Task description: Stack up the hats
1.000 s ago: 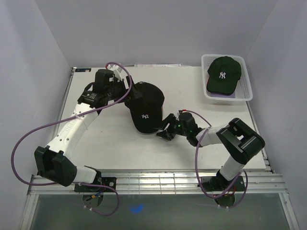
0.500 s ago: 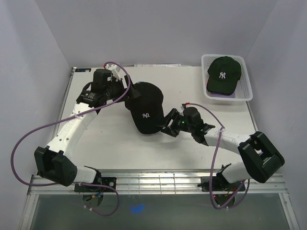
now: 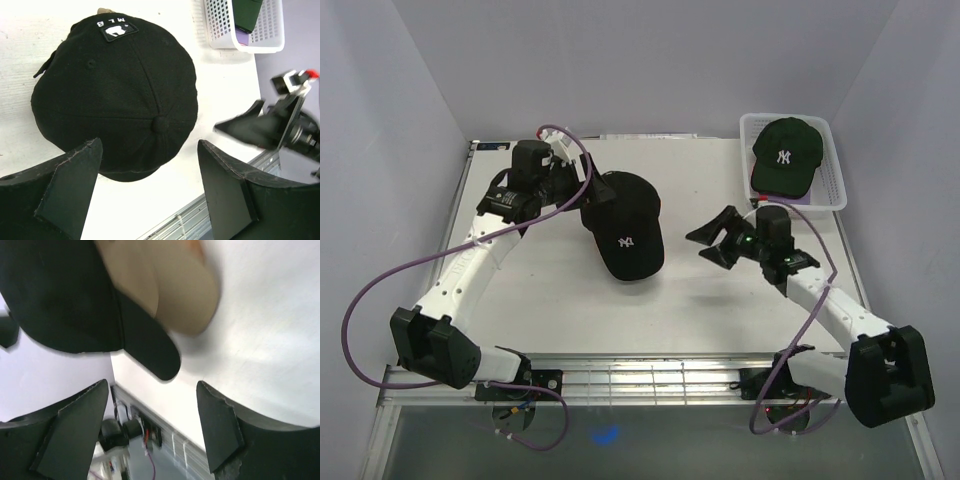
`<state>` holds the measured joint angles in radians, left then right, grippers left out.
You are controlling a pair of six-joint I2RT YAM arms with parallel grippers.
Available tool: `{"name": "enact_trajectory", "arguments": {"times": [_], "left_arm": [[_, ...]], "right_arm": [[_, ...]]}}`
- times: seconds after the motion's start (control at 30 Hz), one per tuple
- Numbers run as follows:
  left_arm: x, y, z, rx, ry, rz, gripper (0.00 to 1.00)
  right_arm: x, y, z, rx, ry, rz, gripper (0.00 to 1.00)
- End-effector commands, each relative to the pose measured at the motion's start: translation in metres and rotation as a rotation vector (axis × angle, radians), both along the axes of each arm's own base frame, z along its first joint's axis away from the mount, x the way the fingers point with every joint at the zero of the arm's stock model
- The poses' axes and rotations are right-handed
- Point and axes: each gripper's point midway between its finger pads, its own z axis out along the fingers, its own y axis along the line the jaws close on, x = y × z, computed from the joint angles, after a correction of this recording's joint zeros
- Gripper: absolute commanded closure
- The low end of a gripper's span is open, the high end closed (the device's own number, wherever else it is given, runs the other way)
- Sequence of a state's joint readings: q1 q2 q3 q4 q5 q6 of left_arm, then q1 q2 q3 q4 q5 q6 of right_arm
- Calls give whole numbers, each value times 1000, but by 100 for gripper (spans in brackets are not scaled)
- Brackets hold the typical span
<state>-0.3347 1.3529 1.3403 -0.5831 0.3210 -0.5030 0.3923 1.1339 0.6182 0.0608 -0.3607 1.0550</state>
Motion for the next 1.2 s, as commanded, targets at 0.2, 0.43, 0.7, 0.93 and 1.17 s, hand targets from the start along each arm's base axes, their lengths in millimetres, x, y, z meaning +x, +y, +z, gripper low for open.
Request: {"name": "enact_trajectory", "arguments": {"times": [0.2,0.43,0.7,0.93,1.17], "left_arm": [[-13,-2,61,-67,-136,-63,13],[-26,-11,74,-136,-141,-110,13],[-39,-10,76,-154,-141,-130,13],[-39,-12,71,-152,-128,-145,13],[-36,-13,66,-148,-113,-143,13]], "right_arm": [[151,-162,131,-69,-237,-263,27],[235,-266,125,-50,-204,-501,27],[269,-330,75,-203,-125,-581,28],[264,-339,4,-313,-29,-530,30],[252,-346,-27,-399,9,-519,32]]}}
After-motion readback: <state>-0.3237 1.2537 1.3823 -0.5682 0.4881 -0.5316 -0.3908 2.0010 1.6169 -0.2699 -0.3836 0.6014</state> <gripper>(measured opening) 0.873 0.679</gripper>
